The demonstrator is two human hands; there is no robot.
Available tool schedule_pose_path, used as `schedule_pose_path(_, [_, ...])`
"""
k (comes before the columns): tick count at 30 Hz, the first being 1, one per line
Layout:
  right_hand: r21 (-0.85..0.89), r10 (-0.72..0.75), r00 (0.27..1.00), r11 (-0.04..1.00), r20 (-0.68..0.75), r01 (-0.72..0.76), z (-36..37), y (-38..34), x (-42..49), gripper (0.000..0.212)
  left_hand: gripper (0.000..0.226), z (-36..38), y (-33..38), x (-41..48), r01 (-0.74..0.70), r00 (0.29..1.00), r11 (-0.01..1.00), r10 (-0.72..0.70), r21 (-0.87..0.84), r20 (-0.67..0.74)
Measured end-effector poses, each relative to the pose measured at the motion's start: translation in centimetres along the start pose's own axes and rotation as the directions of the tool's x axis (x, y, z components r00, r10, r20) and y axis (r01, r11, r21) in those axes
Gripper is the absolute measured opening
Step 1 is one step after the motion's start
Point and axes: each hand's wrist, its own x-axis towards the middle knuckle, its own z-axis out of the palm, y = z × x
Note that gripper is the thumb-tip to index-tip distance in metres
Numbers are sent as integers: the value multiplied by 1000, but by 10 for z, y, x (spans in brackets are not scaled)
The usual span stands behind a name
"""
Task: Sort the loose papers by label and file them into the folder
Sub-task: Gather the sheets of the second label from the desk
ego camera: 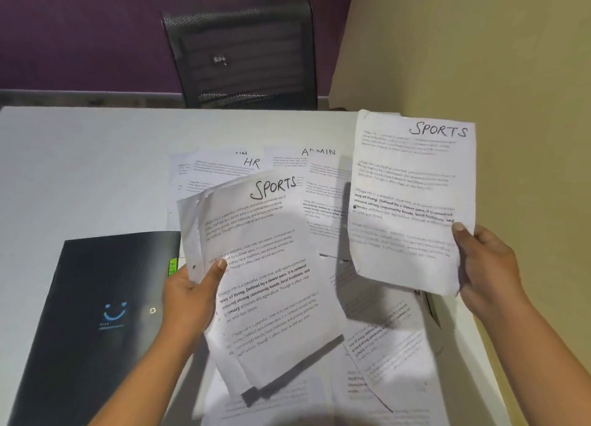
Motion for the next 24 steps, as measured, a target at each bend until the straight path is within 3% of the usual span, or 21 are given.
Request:
schedule_pose_path(5, [-147, 180, 948, 978, 262, -145, -16, 27, -73, 19, 9, 0, 3, -18, 43, 996, 999, -40, -29, 78])
schedule_pose_path(11, [-179, 258, 883, 963, 392, -202, -26, 51, -111, 47, 19, 0, 16, -44, 75, 989, 992, -61, -101, 135])
schedule_pose_path(14, [-199, 270, 859, 959, 435, -201, -21, 55, -116, 36, 24, 1, 20, -55, 98, 977, 988, -74, -116, 201])
schedule_pose_path(18, [-282, 219, 878, 954, 426, -101, -3, 53, -113, 22, 26, 4, 26, -71, 113, 957, 985, -72, -130, 280])
schedule_pose_path(20, [-325, 181, 868, 945, 463, -23, 3, 53, -113, 36, 26, 6, 29, -77, 104, 952, 987, -64, -122, 299])
schedule_pose_path(22, [-276, 177, 851, 960, 495, -40, 5, 55, -113, 44, 28, 8, 29, -82, 95, 949, 989, -56, -110, 309])
schedule_pose_path(24, [-188, 161, 853, 979, 496, -76, 5, 55, -117, 27, 31, 8, 29, -85, 91, 952, 990, -55, -110, 300])
